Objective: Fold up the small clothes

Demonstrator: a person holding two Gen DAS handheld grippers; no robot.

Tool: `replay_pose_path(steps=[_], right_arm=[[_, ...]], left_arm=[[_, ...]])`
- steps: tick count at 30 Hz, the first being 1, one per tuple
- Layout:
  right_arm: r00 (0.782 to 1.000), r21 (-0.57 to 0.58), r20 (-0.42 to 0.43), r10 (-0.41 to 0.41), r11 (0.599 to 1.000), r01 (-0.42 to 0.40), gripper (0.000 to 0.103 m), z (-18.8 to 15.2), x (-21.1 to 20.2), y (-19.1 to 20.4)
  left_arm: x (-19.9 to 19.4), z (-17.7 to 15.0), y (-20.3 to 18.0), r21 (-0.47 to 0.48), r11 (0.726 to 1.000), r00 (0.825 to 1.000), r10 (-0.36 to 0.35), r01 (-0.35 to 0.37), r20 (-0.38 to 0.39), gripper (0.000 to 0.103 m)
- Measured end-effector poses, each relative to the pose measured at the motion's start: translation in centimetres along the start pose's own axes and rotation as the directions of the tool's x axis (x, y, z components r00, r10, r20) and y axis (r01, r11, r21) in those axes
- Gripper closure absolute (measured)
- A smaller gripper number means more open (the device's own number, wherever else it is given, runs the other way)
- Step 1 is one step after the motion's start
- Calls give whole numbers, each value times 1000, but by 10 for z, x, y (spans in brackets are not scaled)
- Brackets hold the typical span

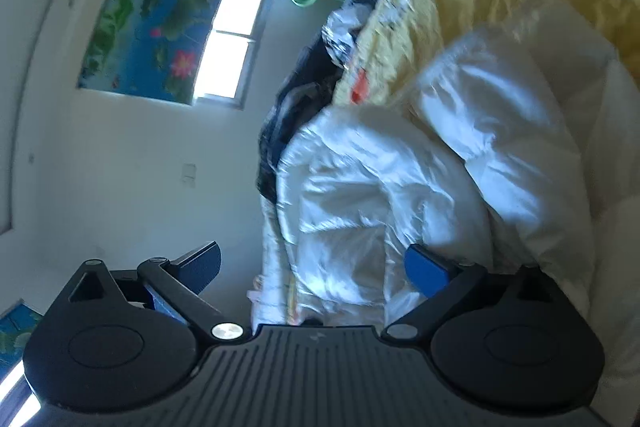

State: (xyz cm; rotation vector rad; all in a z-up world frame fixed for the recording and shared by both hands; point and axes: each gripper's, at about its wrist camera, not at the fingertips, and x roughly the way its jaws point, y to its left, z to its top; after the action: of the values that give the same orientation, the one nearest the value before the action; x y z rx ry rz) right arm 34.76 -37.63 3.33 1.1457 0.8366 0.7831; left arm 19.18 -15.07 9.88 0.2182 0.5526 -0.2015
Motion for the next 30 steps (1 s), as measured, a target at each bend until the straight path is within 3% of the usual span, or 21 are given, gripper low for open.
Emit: replay_pose_path(steps=[5,11,18,26,30], right_arm=[[998,-52,49,37,998,-34,1,13,-15,25],[997,-70,58,57,996,-53,1,10,-26,34],[996,-80,87,-15,997,22,1,-10,-48,28],[998,-85,69,-12,996,18,1,-19,-45,35],[998,-80,57,-14,997,19,1,-21,-35,34]], left_arm=[[-38,-4,29,25,997,995,67,-69,80,18],[-53,-20,59,-26,990,988,143,-142,60,17],[-51,-34,66,-45,990,991,136,-136,8,17],[-52,-28,61,-69,992,995,103,-102,12,17],[-43,-21,45,-30,996,997,80,-80,22,17]])
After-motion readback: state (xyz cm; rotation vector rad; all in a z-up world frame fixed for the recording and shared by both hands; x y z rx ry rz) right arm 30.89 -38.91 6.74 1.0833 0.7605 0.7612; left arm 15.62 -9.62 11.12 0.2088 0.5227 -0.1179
